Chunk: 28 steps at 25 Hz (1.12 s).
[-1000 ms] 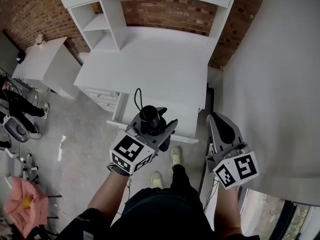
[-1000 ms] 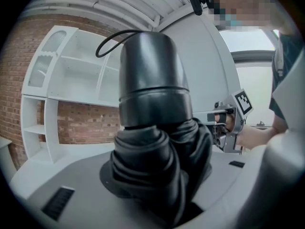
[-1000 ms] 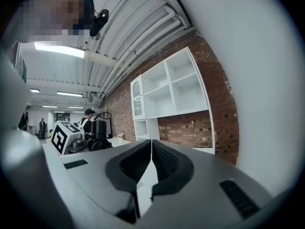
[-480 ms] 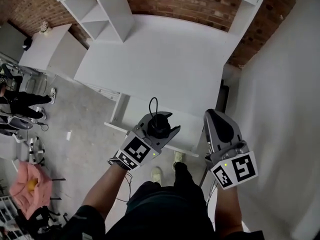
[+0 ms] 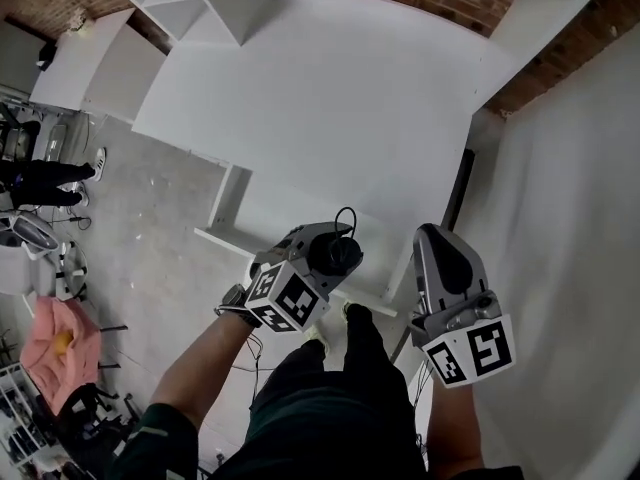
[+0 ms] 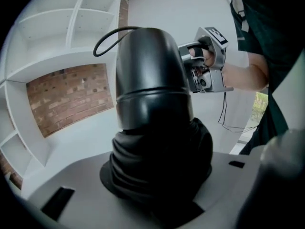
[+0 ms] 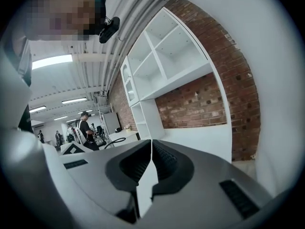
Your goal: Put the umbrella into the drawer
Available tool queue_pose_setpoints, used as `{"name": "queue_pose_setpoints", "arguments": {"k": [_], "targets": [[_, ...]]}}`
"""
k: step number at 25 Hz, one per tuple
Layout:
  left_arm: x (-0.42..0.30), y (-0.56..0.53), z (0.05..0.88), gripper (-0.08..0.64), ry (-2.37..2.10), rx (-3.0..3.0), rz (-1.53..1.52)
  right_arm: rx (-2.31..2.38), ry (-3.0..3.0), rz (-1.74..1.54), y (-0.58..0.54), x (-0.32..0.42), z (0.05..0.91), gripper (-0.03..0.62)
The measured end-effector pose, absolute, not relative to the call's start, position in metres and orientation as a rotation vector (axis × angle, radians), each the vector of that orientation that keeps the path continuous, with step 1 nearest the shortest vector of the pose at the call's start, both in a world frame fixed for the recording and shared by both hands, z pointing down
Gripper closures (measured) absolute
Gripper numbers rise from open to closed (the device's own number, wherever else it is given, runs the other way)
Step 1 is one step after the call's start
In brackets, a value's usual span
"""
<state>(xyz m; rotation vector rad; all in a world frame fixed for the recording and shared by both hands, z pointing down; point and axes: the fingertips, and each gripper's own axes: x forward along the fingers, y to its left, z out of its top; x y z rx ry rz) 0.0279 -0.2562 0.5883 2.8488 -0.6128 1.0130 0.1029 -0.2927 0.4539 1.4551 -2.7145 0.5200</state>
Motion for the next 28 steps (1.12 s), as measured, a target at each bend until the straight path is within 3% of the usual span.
{"name": "queue_pose_setpoints", "arguments": {"k": [28], "targets": [[0.050, -0.207, 0.806, 0.368, 0.087, 2.662, 1.811, 1.496, -2.606, 0.557, -0.287, 0.147, 0.543, 0.588]]}}
